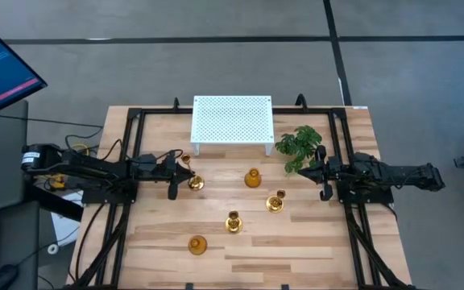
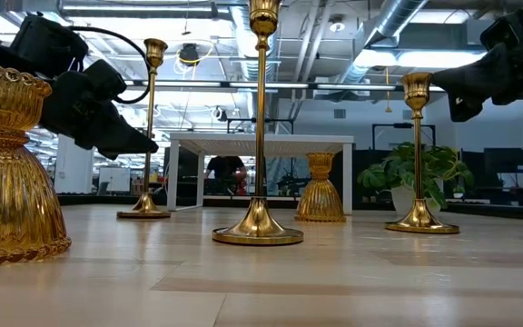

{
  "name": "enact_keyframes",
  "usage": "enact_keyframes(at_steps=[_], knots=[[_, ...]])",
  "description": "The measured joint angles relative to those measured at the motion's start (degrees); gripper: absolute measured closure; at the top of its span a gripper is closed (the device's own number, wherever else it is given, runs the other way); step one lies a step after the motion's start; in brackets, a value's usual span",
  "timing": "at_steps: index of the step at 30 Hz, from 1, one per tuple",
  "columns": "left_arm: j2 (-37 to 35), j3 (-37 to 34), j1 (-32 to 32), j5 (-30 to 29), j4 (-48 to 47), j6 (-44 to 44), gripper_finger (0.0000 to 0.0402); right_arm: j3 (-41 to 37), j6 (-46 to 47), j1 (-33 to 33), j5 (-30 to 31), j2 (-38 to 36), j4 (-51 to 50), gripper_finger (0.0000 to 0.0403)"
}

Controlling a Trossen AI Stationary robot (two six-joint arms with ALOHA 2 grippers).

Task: Pick & Place candle stick holders
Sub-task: Put the top gold candle holder on the shelf

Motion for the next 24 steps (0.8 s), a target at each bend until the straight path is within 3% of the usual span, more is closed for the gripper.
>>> enact_keyframes(at_steps=[11,24], knots=[[-0.04,0.00,0.00,-0.05,0.30,-0.19,0.0382,0.00,0.00,0.00,0.00,0.00,0.00,0.0403],[-0.08,1.17,-0.02,5.35,-0.18,-10.05,0.0381,0.02,0.00,-0.02,0.00,0.00,0.00,0.0403]])
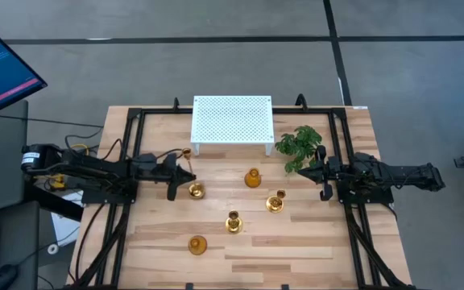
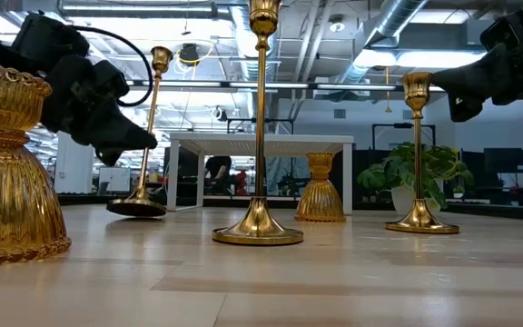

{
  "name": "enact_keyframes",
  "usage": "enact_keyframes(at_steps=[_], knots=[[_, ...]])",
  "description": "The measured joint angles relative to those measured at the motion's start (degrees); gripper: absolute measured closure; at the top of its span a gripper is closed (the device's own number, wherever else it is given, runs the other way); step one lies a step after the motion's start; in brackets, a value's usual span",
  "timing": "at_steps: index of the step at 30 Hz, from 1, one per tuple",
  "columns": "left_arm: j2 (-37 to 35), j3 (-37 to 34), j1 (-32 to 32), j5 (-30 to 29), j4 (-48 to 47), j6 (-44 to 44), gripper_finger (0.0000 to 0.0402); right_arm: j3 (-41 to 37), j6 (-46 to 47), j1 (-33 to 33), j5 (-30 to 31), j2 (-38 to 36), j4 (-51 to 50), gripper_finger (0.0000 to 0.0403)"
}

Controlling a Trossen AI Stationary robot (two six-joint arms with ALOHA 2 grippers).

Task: Pick & Place candle stick holders
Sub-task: Put the top gold candle holder on the shelf

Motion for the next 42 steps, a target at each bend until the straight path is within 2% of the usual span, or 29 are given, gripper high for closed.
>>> enact_keyframes(at_steps=[10,14,19,27,32,42], knots=[[-0.02,8.27,0.00,9.72,0.07,0.64,0.0381,-0.02,0.00,0.02,-0.02,-0.02,0.00,0.0403],[-0.02,11.99,0.00,12.40,-0.01,4.15,0.0381,-0.02,-0.02,0.00,-0.02,-0.01,0.00,0.0403],[-0.02,17.79,0.00,12.59,-2.27,7.06,0.0381,-0.02,-0.02,0.01,-0.02,0.00,0.00,0.0403],[0.53,29.12,1.16,11.39,-12.12,13.69,0.0380,0.00,-0.02,0.01,-0.01,0.00,0.00,0.0403],[2.15,35.62,5.64,10.29,-15.07,17.14,0.0380,0.00,-0.02,0.00,0.00,0.00,-0.02,0.0403],[12.06,44.55,21.70,10.10,-15.66,14.42,0.0379,0.00,-0.02,-0.03,-0.02,0.00,-0.02,0.0403]])
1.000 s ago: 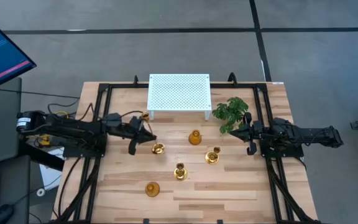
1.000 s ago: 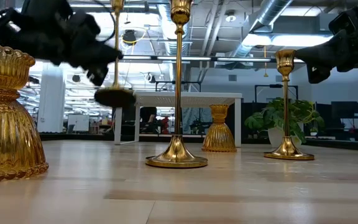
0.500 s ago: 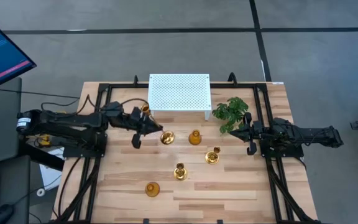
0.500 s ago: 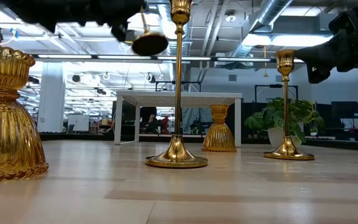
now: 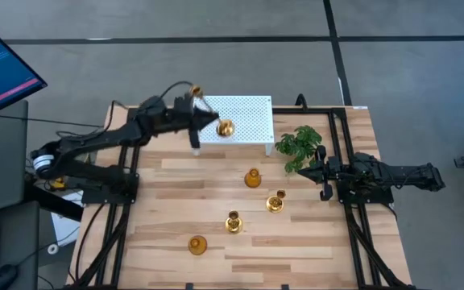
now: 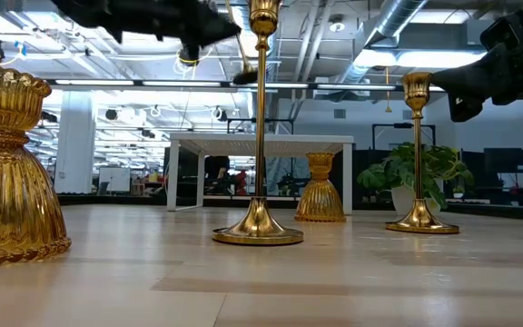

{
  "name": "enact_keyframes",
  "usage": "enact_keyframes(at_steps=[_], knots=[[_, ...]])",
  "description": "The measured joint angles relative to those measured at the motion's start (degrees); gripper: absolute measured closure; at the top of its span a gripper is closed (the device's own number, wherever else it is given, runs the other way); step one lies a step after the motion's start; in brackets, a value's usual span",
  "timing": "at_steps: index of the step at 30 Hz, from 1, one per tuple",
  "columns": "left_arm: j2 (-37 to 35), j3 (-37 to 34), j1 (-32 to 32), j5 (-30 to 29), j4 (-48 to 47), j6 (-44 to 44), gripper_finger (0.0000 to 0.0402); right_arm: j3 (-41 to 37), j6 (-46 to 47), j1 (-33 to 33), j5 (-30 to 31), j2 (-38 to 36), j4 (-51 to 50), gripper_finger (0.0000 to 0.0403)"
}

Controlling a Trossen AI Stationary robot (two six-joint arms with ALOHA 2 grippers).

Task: Pick & Place candle stick holders
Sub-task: Put the top gold candle holder on the shelf

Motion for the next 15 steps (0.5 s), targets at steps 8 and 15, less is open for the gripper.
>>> enact_keyframes(at_steps=[8,15], knots=[[11.82,9.50,7.12,3.42,-2.09,-2.15,0.0379,0.00,-0.57,-0.11,0.28,0.00,0.00,0.0403],[17.92,17.79,7.44,3.07,-7.46,1.34,0.0379,0.00,-0.57,-0.11,1.07,0.00,0.07,0.0403]])
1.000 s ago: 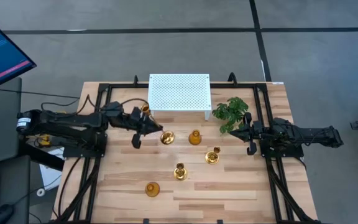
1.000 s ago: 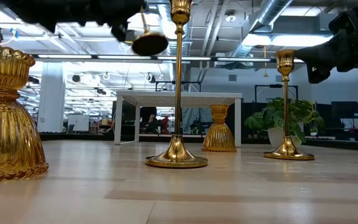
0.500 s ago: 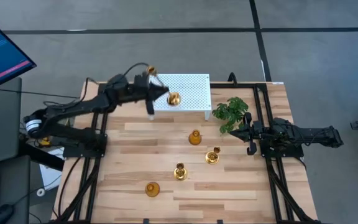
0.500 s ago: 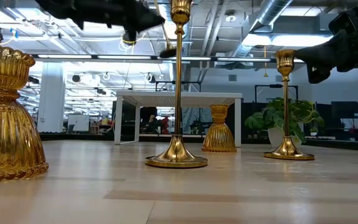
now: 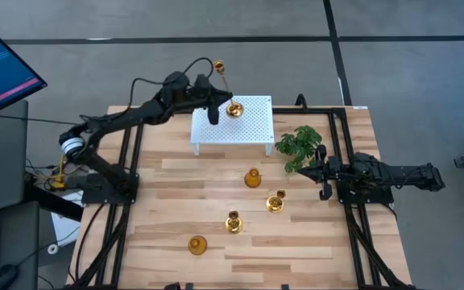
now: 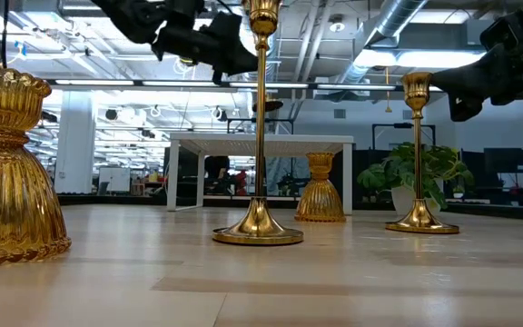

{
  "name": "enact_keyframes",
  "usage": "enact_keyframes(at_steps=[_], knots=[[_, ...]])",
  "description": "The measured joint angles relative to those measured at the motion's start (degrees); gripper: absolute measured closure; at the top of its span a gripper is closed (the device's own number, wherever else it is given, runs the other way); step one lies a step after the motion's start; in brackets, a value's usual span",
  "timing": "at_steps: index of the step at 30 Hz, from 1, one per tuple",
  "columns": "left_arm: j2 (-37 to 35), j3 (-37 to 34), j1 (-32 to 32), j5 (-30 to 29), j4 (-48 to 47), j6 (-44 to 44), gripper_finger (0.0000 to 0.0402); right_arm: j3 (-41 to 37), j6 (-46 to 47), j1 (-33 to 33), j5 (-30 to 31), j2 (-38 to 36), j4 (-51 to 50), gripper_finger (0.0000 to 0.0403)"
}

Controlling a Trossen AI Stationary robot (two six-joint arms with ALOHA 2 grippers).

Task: Pick & Place candle stick holders
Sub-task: Put the top gold candle holder on the shelf

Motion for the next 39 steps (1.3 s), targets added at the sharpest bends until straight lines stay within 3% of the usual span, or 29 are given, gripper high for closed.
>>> enact_keyframes(at_steps=[8,12,39], knots=[[1.30,1.84,0.44,-10.96,-3.36,4.02,0.0379,0.00,0.00,0.00,0.02,0.00,0.00,0.0403],[1.30,1.84,0.52,-13.28,-3.36,3.97,0.0379,0.00,-0.02,0.00,0.09,0.00,0.03,0.0403],[11.83,5.28,0.15,-12.77,-1.81,2.71,0.0379,0.00,-2.99,-0.04,0.28,0.00,0.07,0.0403]])
